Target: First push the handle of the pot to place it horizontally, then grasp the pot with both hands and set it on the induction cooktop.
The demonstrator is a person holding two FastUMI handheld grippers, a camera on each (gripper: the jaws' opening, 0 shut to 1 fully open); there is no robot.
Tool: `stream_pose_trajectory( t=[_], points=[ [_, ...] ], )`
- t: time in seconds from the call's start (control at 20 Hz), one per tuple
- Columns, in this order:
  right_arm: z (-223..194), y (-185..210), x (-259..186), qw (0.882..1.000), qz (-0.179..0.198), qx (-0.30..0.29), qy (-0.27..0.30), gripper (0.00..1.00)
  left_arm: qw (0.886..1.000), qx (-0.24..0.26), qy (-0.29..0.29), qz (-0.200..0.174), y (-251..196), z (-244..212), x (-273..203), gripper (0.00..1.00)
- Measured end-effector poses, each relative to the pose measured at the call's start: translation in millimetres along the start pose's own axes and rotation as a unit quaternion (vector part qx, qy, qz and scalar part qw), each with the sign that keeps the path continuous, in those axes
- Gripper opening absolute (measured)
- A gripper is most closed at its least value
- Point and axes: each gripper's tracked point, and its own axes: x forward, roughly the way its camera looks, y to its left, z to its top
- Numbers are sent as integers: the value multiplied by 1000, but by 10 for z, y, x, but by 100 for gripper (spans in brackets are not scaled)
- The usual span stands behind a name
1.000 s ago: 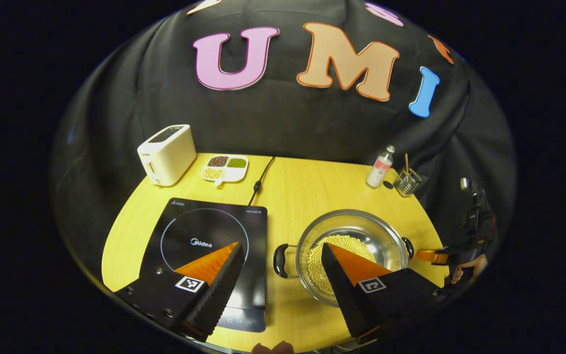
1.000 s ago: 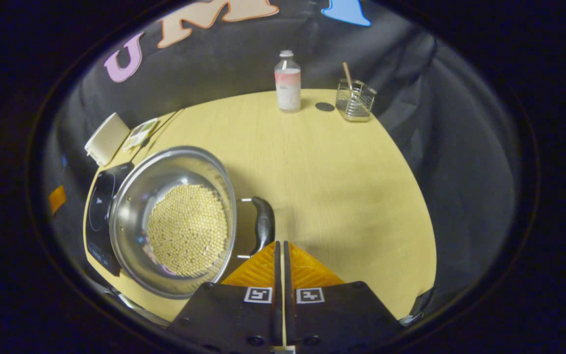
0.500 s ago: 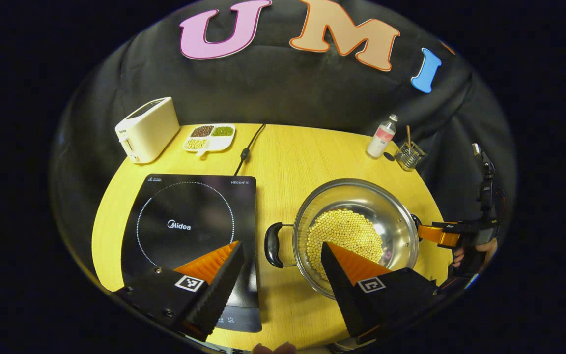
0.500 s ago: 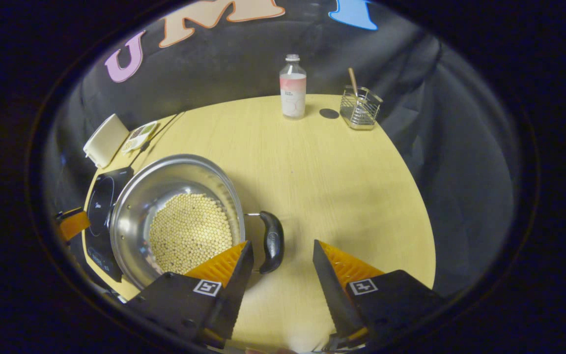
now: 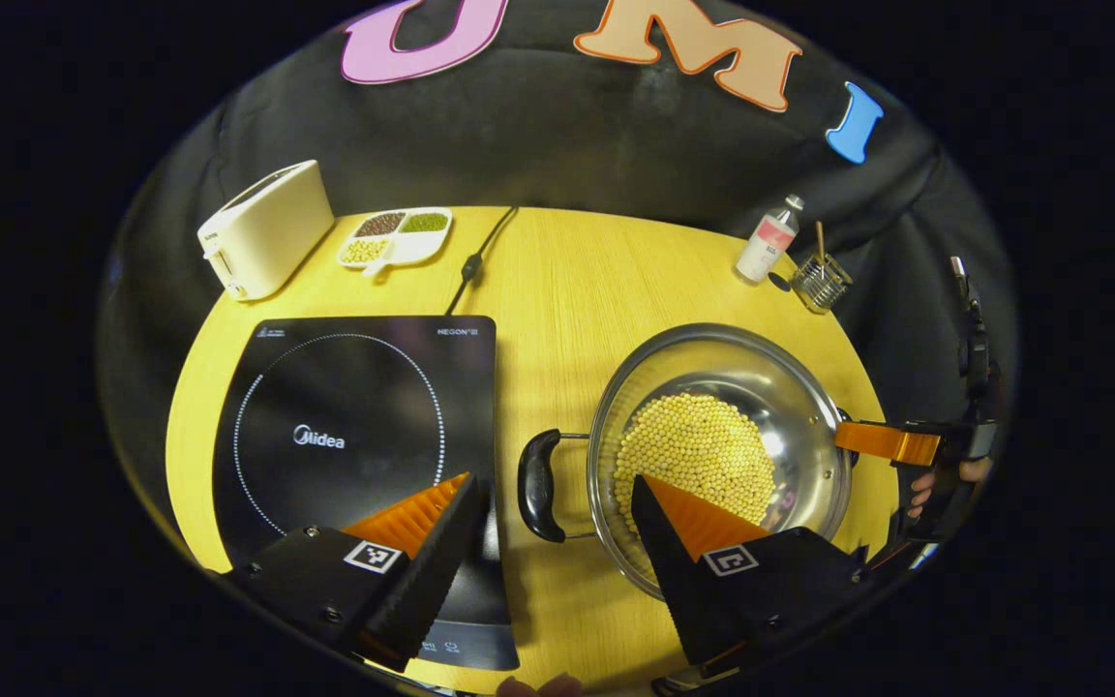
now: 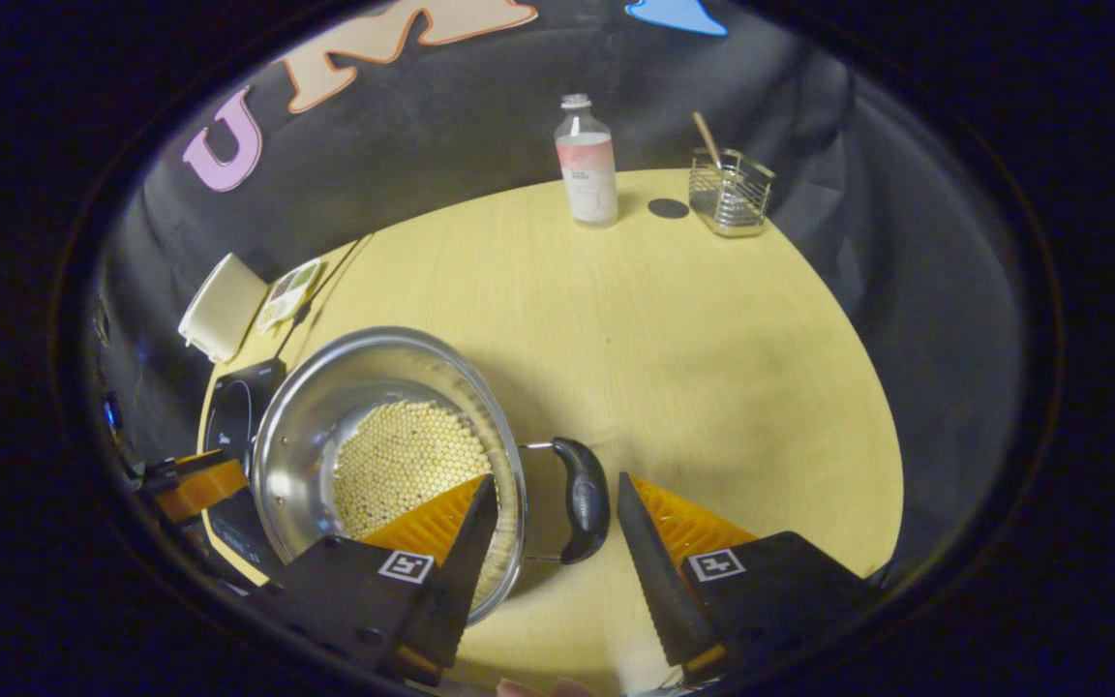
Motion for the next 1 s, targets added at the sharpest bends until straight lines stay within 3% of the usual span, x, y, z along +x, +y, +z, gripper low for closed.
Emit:
stream_pose_trajectory(
  t=[0.35, 0.4, 0.75, 0.8, 0.9, 1.0],
  points=[
    [-38, -19, 161, 1000, -3, -6, 20, 79, 999, 9, 32, 11, 90, -81, 257, 100],
    [-48, -20, 184, 1000, -2, -6, 23, 81, 999, 17, 32, 12, 82, -57, 285, 92],
    [-93, -84, 319, 999, -2, -13, 39, 78, 997, 56, 51, 11, -25, -28, 350, 96],
    [-94, -98, 342, 999, -2, -13, 40, 78, 997, 47, 53, -8, -112, -56, 389, 96],
    [-103, -122, 354, 999, 0, -12, 43, 83, 996, 21, 85, -10, -142, -231, 429, 93],
    [-101, -128, 362, 999, -1, -12, 43, 84, 997, 8, 79, -11, -149, -190, 488, 94]
  ],
)
